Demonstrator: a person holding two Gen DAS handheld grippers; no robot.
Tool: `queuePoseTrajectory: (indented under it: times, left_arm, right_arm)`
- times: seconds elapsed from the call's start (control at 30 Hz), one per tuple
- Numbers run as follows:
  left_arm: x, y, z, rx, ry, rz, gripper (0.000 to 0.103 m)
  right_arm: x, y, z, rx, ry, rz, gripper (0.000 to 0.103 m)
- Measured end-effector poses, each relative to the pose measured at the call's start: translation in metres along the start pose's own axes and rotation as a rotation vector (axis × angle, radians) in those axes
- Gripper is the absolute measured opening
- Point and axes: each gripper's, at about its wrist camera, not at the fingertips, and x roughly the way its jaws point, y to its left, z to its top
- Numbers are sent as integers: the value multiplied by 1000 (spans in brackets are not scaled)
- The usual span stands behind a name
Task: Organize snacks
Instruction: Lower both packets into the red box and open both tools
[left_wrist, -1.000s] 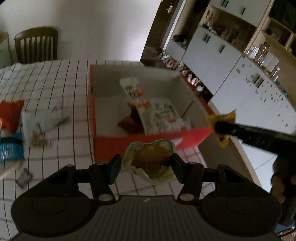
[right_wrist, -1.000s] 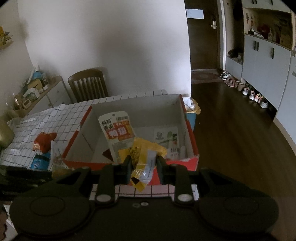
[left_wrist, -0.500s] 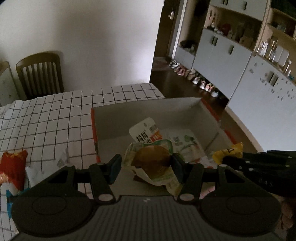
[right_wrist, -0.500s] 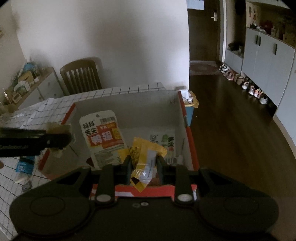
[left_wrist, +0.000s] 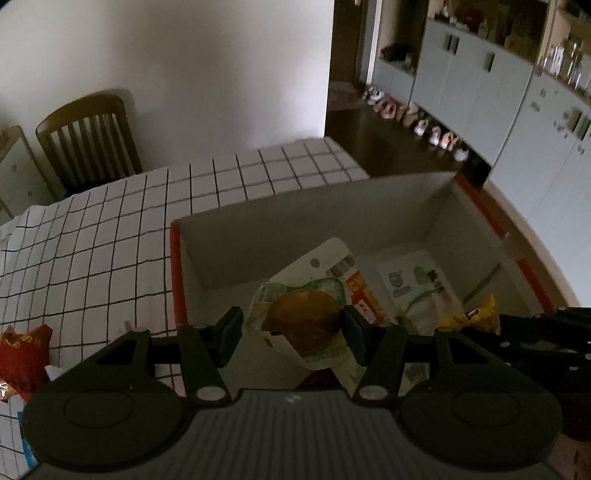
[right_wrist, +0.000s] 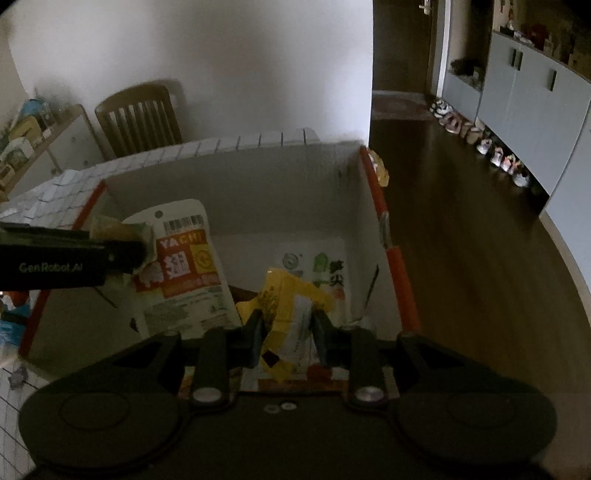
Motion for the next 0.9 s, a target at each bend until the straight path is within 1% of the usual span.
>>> queuePoseTrajectory:
  times: [0.13,0.3,0.37,0.4,0.5,0.57,0.6,0.63,0.7,0.77,0.83,0.9]
  left_arm:
    - [10,-6,0,15,45,-7,58]
    - [11,-7,-2,23,55,5,59]
    - [9,-8,-2,29,53,4,59]
    - [9,-8,-1,28,53,2,59]
    - [5,-6,-1,3,56,-15,60]
    - [1,-4,-2,-8,47,-27,71]
    - [-3,-4,-3,-7,38,-29,73]
    - [-7,-3,-4,-4,25,-30,75]
    - [-12,-2,-4,-6,16,-37,75]
    - [-18,0,-6,-17,11,-47,75]
    - [-24,3,-9,-28,1,-58,75]
    - [-31,6,-11,-35,-9,-69,75]
  right_arm:
    - [7,3,-1,-15,28,-10,28]
    - [5,6,0,-22,37,-9,33]
    - [1,7,1,-34,29,-5,39]
    - [-1,8,0,-40,24,-6,44]
    - [-7,8,0,-36,12,1,54]
    - [-11,7,0,-28,4,6,61]
    - [-15,7,-1,-28,-1,6,66]
    - [-18,7,-2,-27,-6,4,68]
    - [-24,7,-2,-21,-10,11,69]
    - [-31,6,-3,-16,-19,13,74]
    - [-41,6,-4,-13,-36,16,83]
    - [-49,7,-5,-18,-53,10,86]
